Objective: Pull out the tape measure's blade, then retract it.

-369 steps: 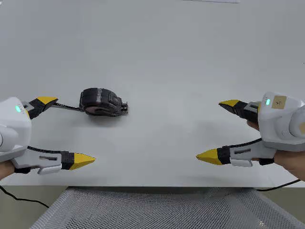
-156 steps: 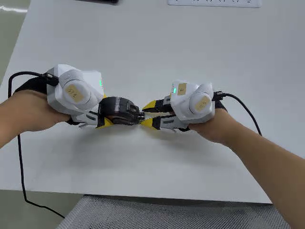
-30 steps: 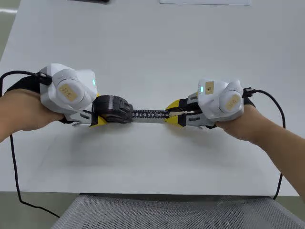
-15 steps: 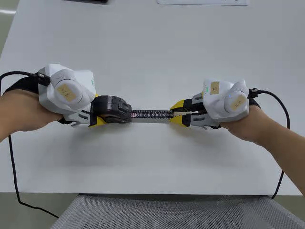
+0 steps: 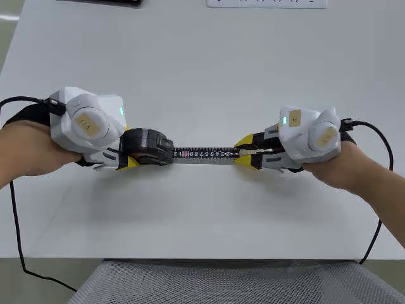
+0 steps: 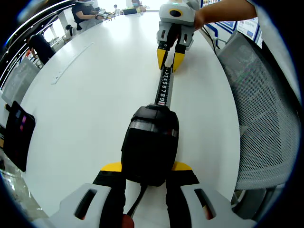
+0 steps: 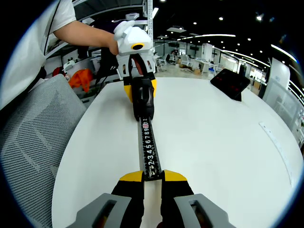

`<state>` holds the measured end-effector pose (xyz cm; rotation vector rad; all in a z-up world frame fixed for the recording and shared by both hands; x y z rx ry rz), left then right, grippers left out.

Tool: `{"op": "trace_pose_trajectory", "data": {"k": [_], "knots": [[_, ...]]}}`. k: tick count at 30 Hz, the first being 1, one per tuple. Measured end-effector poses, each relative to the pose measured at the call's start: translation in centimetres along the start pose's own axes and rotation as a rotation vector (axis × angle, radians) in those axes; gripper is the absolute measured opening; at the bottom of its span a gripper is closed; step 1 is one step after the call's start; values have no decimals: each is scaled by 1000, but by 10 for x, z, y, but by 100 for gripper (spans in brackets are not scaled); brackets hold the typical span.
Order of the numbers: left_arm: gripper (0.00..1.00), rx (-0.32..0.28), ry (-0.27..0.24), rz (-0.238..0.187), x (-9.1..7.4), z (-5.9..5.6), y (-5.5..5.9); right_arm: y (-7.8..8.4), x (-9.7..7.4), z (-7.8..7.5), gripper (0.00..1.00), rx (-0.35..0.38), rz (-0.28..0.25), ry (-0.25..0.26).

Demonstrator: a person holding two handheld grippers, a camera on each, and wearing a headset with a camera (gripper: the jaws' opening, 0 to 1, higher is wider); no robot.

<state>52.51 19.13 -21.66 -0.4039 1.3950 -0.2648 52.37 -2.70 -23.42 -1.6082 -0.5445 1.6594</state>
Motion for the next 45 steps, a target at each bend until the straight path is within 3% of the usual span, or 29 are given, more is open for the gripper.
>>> {"op": "trace_pose_trajectory", "data": {"k": [45], "knots": [[27, -3, -3, -1, 0, 0, 0, 21, -28, -6, 8, 21, 36, 35]]}}
Point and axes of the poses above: the centre of the closed fingertips' face, and the gripper's own axes: x roughly forward along the fingers, z roughly to its left, y roughly out of its underside, the point moved 4 cm from there along -x, roughly backward along the fingers, and after that the axes turned 8 degrees about x, right-handed, at the moved point
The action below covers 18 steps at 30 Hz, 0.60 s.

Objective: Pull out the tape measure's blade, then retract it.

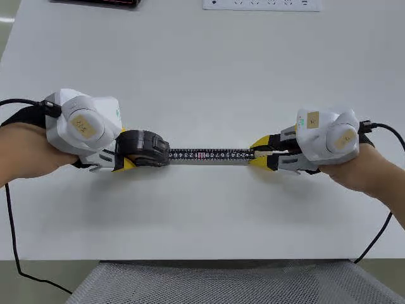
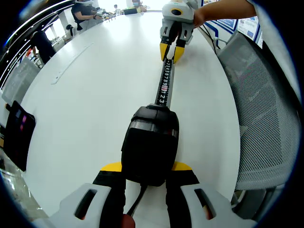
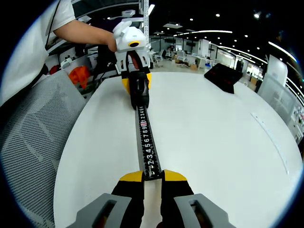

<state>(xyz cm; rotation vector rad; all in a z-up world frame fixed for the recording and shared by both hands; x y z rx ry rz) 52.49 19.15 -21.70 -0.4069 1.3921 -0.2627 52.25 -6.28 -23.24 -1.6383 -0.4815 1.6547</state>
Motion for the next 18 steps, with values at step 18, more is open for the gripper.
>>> {"op": "trace_pose_trajectory", "data": {"k": [18], "knots": [[27, 0, 2, 1, 0, 1, 0, 12, -12, -4, 8, 21, 15, 17]]}}
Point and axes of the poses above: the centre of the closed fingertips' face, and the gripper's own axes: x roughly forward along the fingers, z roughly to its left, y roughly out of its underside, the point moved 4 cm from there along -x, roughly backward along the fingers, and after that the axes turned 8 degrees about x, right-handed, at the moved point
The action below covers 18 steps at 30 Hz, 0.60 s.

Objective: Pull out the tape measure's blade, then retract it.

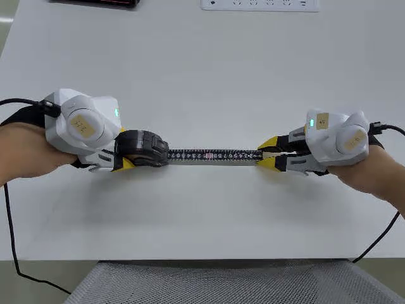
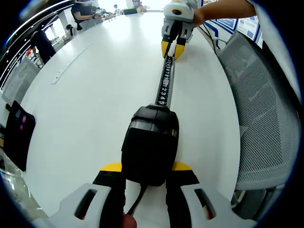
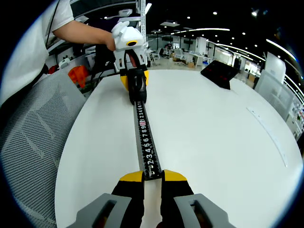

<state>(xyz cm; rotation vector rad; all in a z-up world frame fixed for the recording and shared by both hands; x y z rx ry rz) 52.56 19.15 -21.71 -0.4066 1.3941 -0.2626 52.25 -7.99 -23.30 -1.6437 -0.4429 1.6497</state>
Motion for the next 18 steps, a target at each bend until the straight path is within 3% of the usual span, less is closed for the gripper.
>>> {"op": "trace_pose_trajectory", "data": {"k": [18], "knots": [[27, -1, 0, 4, -1, -1, 0, 12, -15, -4, 8, 5, 19, 18]]}}
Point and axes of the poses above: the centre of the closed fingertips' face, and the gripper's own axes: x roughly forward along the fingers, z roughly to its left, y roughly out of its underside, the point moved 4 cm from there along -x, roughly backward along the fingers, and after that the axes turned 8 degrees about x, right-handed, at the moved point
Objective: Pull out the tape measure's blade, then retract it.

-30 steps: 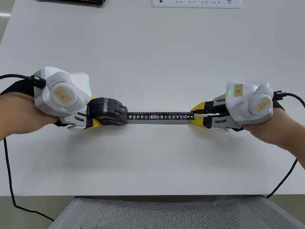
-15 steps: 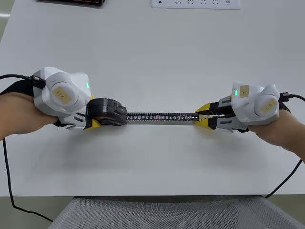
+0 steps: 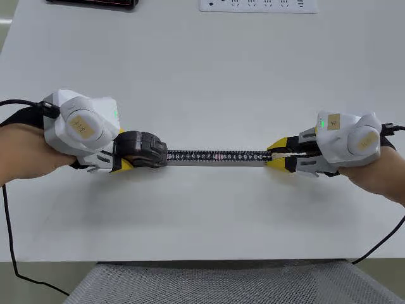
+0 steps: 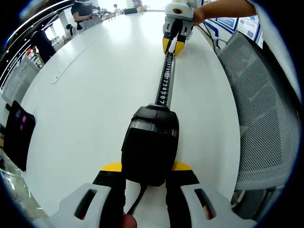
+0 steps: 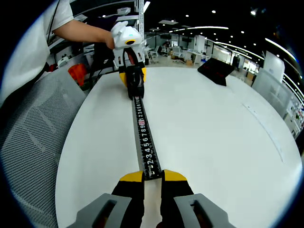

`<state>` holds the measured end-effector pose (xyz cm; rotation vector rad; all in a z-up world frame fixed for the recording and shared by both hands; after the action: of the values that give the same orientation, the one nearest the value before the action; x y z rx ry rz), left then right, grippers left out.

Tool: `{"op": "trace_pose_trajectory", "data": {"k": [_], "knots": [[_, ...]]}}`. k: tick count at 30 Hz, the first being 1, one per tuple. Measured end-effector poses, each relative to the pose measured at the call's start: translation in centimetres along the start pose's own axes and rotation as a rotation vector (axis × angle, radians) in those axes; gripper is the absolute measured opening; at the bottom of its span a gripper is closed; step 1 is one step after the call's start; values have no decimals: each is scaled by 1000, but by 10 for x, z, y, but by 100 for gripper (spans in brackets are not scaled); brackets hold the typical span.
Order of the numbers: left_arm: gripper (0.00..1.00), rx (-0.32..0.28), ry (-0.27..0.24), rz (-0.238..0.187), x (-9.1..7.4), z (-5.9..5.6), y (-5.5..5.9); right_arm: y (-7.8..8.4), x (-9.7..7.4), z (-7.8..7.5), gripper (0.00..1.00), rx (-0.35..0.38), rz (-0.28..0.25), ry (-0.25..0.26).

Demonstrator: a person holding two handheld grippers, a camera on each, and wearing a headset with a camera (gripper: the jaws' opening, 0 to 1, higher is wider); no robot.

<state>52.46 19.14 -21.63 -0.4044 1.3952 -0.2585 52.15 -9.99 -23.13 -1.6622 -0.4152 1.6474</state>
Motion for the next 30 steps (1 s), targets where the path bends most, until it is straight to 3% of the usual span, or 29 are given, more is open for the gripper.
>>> {"op": "trace_pose_trajectory", "data": {"k": [30], "knots": [[27, 2, -1, 4, 0, 0, 0, 16, -22, -7, 8, 6, 46, 18]]}}
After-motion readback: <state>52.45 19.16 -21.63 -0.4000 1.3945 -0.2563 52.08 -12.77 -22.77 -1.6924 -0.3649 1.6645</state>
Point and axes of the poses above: the centre of the closed fingertips' face, and the gripper's own axes: x roughly forward along the fingers, z roughly to its left, y roughly out of its underside, the point moved 4 cm from there along -x, roughly backward along the fingers, and after that the axes turned 8 degrees about x, right-handed, at the moved point
